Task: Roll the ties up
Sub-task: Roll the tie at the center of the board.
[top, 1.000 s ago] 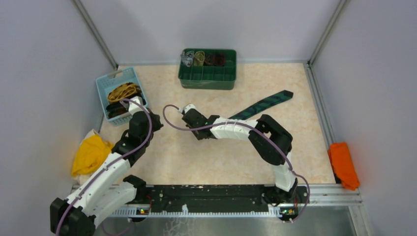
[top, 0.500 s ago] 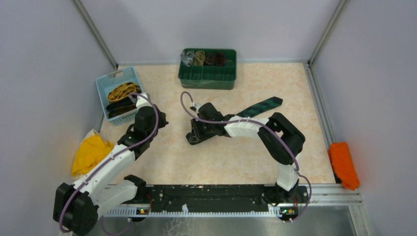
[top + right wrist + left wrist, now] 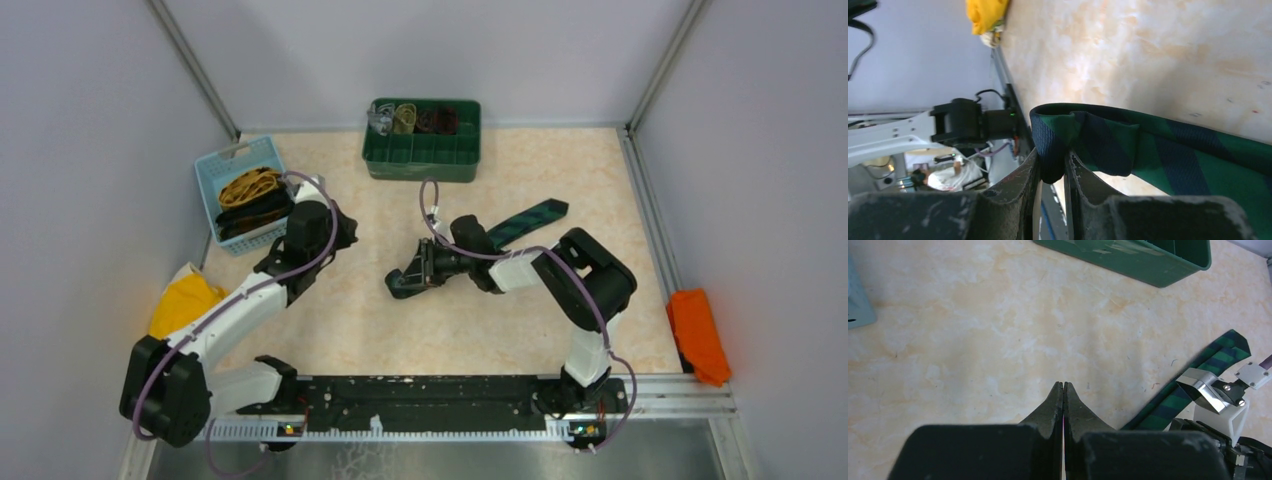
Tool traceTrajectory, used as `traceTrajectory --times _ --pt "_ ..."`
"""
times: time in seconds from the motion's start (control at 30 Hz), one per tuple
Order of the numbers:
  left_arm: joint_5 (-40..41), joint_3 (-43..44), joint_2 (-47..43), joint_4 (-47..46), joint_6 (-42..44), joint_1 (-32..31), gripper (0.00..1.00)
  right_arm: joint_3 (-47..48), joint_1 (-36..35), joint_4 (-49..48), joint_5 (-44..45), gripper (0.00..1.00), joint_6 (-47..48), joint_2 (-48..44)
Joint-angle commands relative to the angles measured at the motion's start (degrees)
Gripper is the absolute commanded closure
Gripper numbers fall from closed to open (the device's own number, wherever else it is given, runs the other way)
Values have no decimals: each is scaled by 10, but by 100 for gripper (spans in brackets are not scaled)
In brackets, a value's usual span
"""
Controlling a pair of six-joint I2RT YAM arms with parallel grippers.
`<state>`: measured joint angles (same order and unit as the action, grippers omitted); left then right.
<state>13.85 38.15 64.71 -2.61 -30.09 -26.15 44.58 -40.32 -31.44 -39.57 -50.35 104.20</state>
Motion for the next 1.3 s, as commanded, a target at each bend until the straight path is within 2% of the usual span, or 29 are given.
traceTrajectory --times 0.0,0.27,0.53,0.73,1.0,1.27 --pt "-34 24 21 -29 6 -2 100 -11 13 -141 -64 84 -77 -8" --pt "-49 27 57 -43 13 -3 100 -47 35 -189 -76 84 -102 33" --pt "-58 43 86 -45 21 -6 100 -78 39 -358 -97 84 -203 93" --pt "-68 52 107 -59 24 -10 100 -100 63 -391 -94 84 -210 94" --pt "-82 62 139 -74 28 -19 100 -107 86 -307 -79 84 -146 82" --pt "-88 60 154 -84 34 -23 100 -92 89 -135 -8 84 -23 45"
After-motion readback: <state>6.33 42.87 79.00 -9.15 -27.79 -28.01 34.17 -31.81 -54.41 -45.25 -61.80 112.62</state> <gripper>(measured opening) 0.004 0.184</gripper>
